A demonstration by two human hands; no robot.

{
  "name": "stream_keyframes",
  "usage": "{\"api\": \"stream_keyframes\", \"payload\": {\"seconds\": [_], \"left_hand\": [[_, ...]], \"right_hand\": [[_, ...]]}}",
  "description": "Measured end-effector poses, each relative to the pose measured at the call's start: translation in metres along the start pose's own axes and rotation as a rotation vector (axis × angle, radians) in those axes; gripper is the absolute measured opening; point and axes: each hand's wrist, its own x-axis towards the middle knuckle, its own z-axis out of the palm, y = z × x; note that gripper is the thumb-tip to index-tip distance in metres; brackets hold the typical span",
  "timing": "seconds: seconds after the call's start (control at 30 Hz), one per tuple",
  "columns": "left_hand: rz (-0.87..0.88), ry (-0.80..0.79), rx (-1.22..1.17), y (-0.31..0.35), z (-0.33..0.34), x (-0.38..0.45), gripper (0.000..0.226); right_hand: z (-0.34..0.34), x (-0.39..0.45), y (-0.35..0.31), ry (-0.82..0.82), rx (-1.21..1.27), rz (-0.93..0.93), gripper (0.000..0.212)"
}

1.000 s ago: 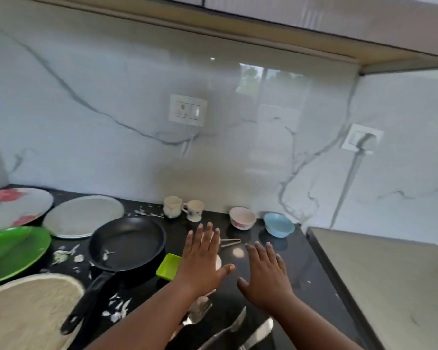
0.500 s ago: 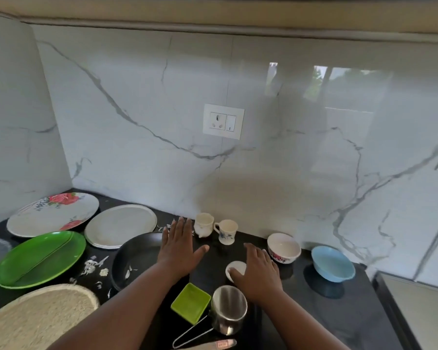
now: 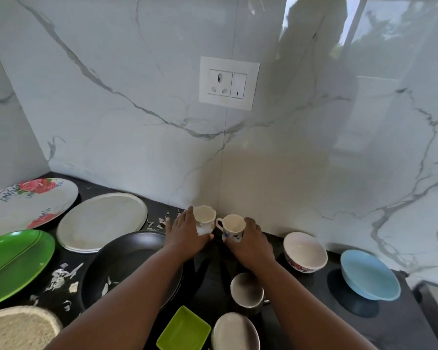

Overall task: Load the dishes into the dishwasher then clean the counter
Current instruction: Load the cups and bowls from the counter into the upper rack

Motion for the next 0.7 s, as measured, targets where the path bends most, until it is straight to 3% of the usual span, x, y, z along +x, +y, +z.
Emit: {"api": "stream_keyframes", "payload": {"seconds": [0.17, 0.33, 0.47, 0.6, 0.7], "left_hand": [[-0.088, 0.009, -0.008, 0.009, 0.006, 0.023, 0.104], [-0.189, 0.035, -0.136, 0.010, 0.010, 0.032, 0.065], [-0.073, 0.081, -0.145, 0.021, 0.002, 0.016, 0.068], [-0.006, 0.075, -0.485, 0.041, -0.011, -0.017, 0.072], [0.102, 0.083, -0.591, 0.063, -0.026, -0.051, 0.074]], "right_hand": [[0.015, 0.025, 0.001, 0.009, 0.147, 0.056, 0.064], [0.018, 0.029, 0.005, 0.017, 0.253, 0.093, 0.064], [0.007, 0.015, 0.011, 0.070, 0.355, 0.098, 0.062], [-0.020, -0.012, 0.017, 0.156, 0.543, 0.100, 0.060], [-0.050, -0.048, 0.027, 0.197, 0.681, 0.161, 0.059]]}}
